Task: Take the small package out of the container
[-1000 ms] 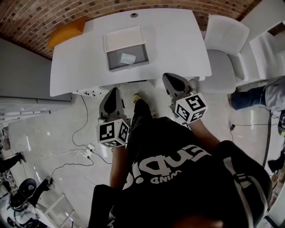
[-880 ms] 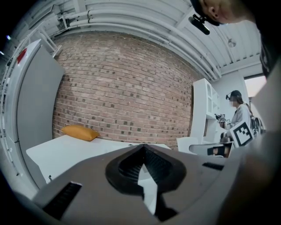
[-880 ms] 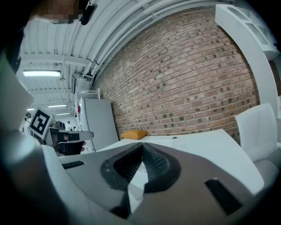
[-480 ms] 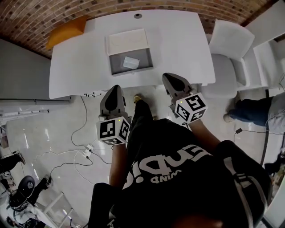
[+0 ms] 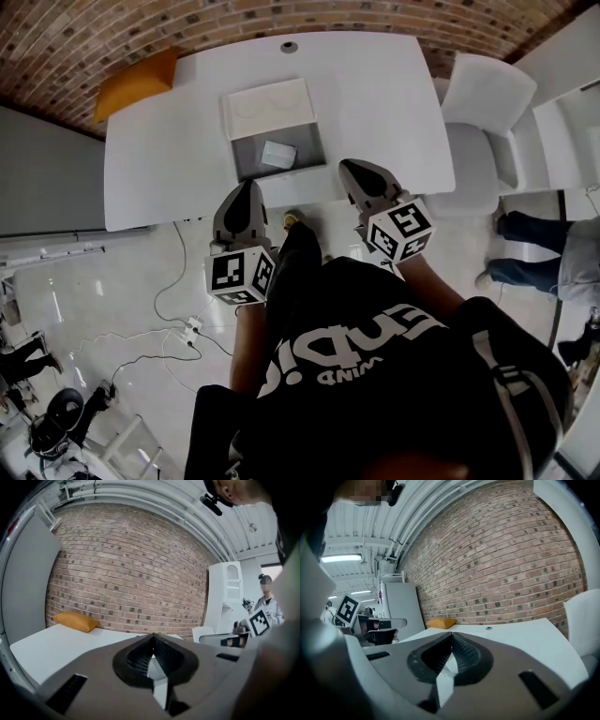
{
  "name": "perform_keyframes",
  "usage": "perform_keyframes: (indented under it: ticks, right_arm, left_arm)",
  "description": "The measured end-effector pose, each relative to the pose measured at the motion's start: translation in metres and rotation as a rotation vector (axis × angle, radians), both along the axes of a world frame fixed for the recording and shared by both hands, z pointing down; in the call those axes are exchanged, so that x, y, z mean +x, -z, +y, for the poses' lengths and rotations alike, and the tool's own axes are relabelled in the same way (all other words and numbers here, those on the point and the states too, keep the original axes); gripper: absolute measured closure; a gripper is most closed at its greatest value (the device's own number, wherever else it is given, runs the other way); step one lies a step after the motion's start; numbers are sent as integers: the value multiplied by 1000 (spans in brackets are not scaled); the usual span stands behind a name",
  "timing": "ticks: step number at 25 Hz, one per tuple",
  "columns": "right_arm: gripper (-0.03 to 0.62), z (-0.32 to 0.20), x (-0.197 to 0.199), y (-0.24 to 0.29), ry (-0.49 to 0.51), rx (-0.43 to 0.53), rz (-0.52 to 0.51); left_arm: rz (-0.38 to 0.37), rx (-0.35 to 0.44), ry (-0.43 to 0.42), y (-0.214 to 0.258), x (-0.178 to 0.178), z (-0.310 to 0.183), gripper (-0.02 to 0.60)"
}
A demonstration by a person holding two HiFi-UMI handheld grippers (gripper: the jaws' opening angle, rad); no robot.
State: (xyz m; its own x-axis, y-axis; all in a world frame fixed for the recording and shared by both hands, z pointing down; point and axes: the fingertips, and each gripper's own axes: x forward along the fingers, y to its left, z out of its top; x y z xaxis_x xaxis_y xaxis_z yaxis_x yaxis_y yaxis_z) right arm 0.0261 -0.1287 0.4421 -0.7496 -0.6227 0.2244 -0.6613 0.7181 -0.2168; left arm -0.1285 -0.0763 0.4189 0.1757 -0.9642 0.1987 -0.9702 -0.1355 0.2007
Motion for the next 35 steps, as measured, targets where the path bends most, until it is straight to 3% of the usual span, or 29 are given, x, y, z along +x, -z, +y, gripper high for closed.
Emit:
perform_keyframes:
  ticks: [26, 35]
  right_arm:
    - [594, -104, -64, 18, -96, 15, 4]
    - [594, -123, -54, 21, -105, 6, 8]
  left_arm:
    - [30, 14, -172, 12, -51, -124, 575]
    - [13, 18, -146, 19, -54, -145, 575]
